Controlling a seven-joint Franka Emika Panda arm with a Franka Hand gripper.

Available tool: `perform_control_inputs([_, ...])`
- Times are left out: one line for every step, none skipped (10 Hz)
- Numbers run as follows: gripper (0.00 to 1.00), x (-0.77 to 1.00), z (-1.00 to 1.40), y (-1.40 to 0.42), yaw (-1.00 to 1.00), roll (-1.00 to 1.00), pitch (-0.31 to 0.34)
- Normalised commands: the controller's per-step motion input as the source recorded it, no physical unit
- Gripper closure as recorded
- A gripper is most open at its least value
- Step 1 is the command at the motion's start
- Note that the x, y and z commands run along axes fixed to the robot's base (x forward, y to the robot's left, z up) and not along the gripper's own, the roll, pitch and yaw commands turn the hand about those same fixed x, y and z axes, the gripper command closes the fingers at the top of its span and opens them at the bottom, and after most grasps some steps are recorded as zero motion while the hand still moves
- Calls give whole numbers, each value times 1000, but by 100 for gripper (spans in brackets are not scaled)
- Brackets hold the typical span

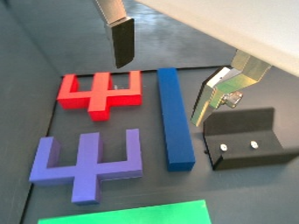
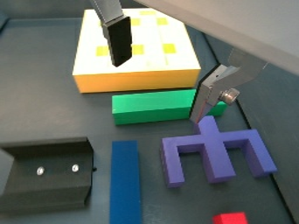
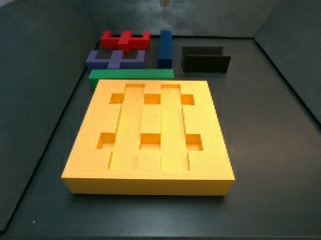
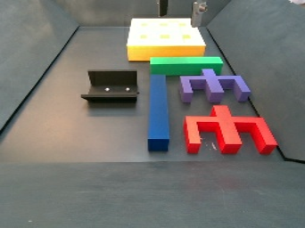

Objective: Pick up the green object. Move up. Move to above the board. Insert the green object.
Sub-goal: Pick up the green object.

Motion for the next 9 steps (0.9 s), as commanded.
perform_control_inputs([0,-49,-51,0,-563,-44,0])
perform_control_inputs([0,-137,-89,0,-546,-36,0])
perform_control_inputs([0,-260,-129,0,-620,-40,-17])
perform_control_inputs([0,-394,-186,0,-703,-140,-116])
perform_control_inputs([0,-340,-226,0,-740,-226,-190])
perform_control_inputs([0,-317,-229,0,-700,-274,-223])
perform_control_inputs([0,-200,-280,0,-643,-340,-266])
perform_control_inputs([0,-14,-240,-106,-560,-381,-279])
perform_control_inputs([0,-123,-114,-203,-609,-381,-354])
